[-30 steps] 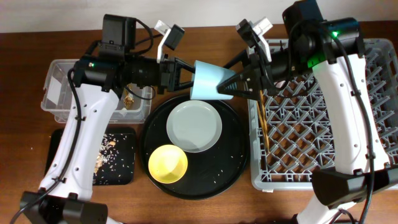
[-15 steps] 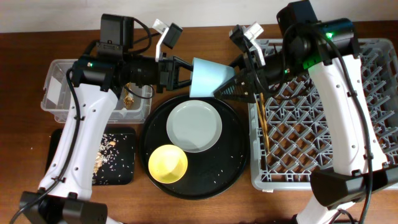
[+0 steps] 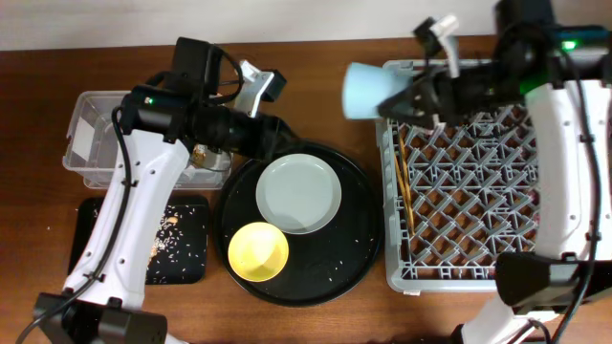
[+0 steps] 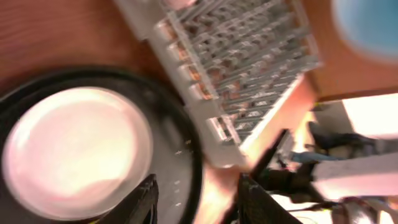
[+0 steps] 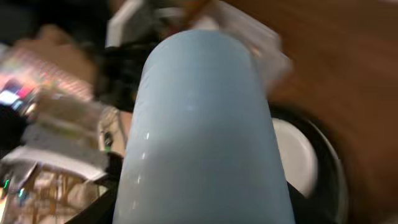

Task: Sort waste into correct bins and load items into the dishwasher rack
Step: 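Carry the blue cup with the right gripper and set it in the rack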

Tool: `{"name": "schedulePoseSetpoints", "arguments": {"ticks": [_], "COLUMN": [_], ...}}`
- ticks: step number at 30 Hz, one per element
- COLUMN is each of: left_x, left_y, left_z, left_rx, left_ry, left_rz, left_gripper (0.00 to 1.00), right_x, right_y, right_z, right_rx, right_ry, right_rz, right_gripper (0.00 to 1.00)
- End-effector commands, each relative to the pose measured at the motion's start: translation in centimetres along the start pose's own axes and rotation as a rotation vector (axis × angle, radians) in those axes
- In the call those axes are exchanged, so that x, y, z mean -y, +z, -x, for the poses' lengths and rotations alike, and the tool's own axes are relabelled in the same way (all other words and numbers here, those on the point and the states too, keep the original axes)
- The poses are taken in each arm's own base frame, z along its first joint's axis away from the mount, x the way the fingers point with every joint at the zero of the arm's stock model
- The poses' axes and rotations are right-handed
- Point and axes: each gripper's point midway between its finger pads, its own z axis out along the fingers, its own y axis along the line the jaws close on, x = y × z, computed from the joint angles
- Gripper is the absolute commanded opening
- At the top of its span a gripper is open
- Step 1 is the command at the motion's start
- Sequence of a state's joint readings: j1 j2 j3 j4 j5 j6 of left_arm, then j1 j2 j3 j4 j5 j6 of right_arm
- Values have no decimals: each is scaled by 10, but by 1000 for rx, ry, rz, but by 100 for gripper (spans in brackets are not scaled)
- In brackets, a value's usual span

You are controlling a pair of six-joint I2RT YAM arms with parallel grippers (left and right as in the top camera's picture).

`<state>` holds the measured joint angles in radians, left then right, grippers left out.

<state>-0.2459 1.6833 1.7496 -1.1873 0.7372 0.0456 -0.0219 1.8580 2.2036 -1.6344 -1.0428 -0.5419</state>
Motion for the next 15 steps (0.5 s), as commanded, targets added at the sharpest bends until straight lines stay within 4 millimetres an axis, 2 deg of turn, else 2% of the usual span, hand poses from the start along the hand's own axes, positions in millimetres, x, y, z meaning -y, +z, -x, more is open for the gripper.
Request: {"name": "schedulePoseSetpoints", "arguments": {"ticks": [1, 3, 5, 7, 8, 11, 12, 15], "left_x": [-33, -33, -33, -33, -33, -33, -33, -33], "left_y": [-3, -3, -3, -3, -3, -3, -3, -3], "left_z": [-7, -8, -9, -11, -12, -12, -12, -13], "left_rx": [-32, -35, -39, -46, -50, -50, -50, -53], "left_ry": [-23, -30, -32, -38, -41, -41, -41, -43], "left_rz": [190, 192, 192, 192, 192, 192, 192, 192], "left_gripper": [40, 41, 41, 41, 41, 41, 41, 41], "right_x": [74, 122, 133, 140, 156, 185, 195, 217], "right_y": [-44, -87, -100, -95, -82, -54, -41, -27], "right_z": [-33, -71, -86, -100, -117, -146, -154, -164], "right_rx": [-84, -172, -206, -250, -282, -314, -303, -273], "right_ry": [303, 544, 625, 656, 700, 731, 735, 715], "right_rz": [-390, -795, -925, -926, -918, -878, -849, -851], "right_gripper": [46, 46, 46, 47, 47, 47, 47, 47]}}
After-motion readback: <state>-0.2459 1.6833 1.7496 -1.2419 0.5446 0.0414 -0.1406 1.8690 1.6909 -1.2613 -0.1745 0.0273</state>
